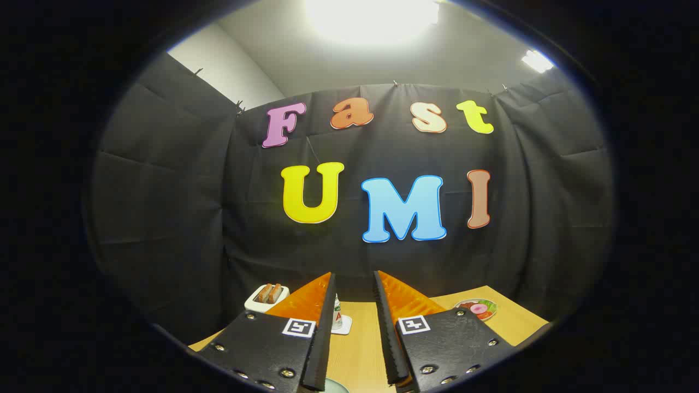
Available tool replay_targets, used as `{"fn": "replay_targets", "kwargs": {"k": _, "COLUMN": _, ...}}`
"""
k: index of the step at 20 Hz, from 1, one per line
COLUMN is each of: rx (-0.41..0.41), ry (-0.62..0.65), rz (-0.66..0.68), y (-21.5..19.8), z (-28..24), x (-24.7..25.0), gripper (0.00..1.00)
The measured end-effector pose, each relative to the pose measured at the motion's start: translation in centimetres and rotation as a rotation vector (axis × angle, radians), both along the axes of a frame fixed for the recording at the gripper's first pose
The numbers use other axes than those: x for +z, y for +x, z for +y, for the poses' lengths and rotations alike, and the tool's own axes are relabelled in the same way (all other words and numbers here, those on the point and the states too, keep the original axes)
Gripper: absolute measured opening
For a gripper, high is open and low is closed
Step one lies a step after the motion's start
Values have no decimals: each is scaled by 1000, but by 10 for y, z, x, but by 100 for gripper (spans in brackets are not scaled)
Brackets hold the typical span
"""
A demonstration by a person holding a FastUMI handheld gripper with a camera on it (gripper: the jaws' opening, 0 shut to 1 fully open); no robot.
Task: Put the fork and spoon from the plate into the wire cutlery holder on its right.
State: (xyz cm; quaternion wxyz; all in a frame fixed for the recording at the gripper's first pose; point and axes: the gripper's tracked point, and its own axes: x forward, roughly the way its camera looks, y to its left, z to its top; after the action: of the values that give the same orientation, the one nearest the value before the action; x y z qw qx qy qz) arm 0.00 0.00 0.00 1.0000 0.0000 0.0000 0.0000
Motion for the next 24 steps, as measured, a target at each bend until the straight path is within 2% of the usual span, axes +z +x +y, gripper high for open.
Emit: {"fn": "replay_targets", "kwargs": {"k": 24, "rx": 24, "ry": 7, "rz": -3, "y": -5, "z": 13, "x": 1, "gripper": 41}}
